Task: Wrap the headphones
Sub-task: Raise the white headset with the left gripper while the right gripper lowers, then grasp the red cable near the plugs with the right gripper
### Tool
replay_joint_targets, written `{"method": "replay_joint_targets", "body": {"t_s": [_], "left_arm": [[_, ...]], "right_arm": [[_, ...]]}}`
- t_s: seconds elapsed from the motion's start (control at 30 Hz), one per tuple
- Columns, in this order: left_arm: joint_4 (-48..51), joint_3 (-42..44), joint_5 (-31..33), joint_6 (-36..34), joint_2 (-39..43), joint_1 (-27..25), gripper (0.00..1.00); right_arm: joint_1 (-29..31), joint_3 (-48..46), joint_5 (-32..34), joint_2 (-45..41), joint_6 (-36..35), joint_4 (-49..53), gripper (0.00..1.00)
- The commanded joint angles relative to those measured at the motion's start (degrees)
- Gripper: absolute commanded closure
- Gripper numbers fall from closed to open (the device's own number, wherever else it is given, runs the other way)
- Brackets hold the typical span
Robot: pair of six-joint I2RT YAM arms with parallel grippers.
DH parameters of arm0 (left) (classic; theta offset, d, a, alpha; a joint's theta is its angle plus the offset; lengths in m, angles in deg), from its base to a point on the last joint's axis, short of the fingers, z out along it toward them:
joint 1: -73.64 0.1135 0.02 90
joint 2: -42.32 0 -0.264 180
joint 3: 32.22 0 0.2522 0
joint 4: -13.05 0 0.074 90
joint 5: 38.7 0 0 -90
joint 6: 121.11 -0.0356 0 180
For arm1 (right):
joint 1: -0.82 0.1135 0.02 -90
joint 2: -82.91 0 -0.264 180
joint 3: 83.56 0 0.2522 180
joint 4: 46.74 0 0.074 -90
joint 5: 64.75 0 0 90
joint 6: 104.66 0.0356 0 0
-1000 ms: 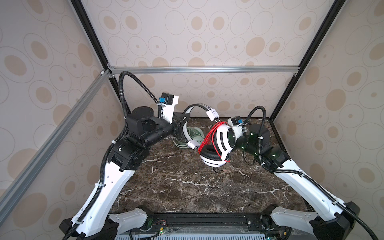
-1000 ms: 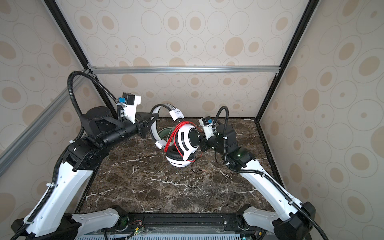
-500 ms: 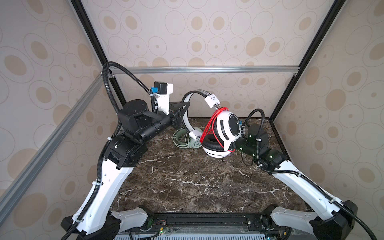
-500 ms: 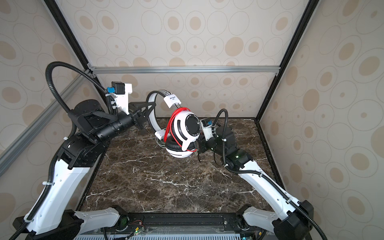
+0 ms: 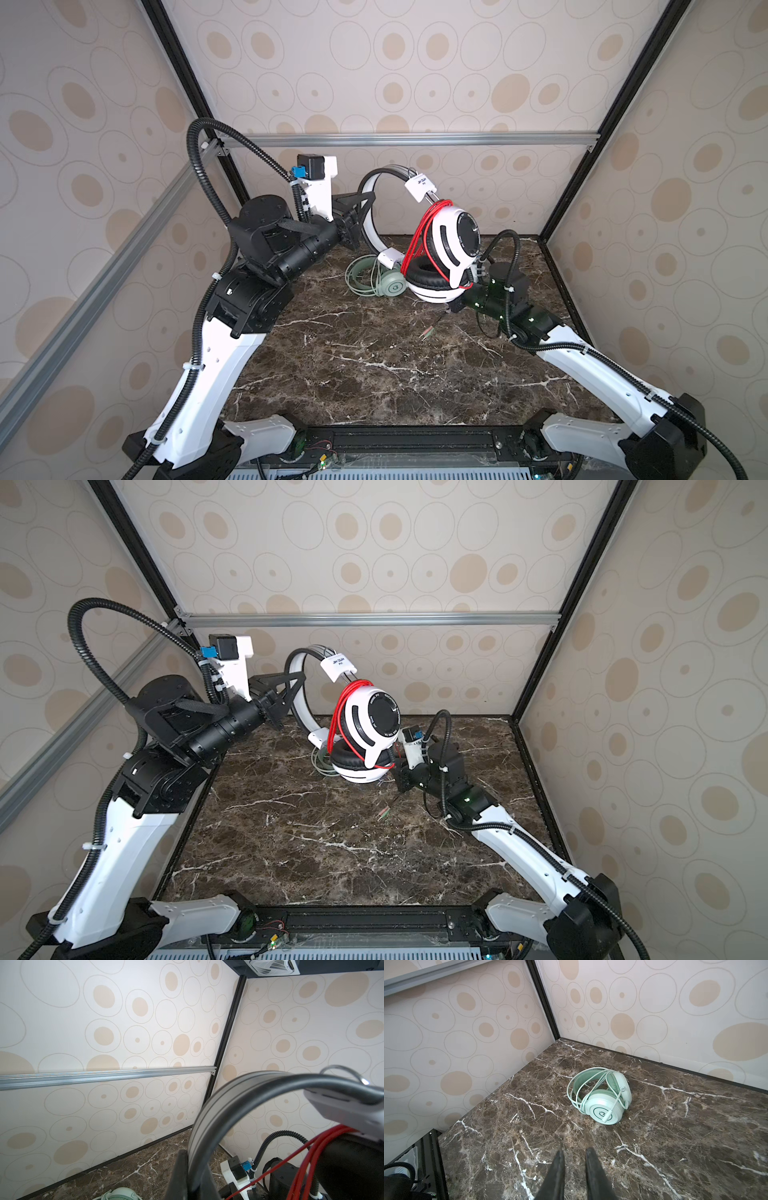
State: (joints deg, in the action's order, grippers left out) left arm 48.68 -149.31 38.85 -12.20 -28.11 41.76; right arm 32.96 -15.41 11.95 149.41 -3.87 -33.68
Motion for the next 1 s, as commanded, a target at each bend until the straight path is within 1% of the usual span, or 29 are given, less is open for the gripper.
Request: {"method": "replay_joint_targets", "body": {"t_s": [0.0,0.07,0.33,0.57,0.83,0.97], "left_arm": [[-8.17,-4.33,1.45,5.06,0.81,-0.27,1.00],[-8.92,-4.59,1.55,5.73,0.82,-0.29,1.00],[-9.94,-4.25,1.59,6.75,0.74,-0.29,1.00],[-10.85,-4.16,1.99,7.51,1.00,-0.29,1.00],[-11.23,-3.99,2.27,8.00,1.36,-0.29,1.00],[-11.10,-4.25,2.44,7.98,1.27,-0.28,1.00]], "right_arm": [[-0.30,-1.71,-0.70,0.10,2.22,-2.74,0.79],[-0.25,-2.64,-0.92,-0.21,2.74,-3.37,0.78],[-0.31,-5.71,-0.51,-1.88,3.54,-3.94,0.67],[-0.29,-8.10,0.42,-2.60,4.14,-4.08,0.64],[-0.32,-12.39,0.90,-3.07,5.82,-7.15,0.63],[-0.29,-13.89,-0.37,-3.41,5.91,-8.08,0.61]]}}
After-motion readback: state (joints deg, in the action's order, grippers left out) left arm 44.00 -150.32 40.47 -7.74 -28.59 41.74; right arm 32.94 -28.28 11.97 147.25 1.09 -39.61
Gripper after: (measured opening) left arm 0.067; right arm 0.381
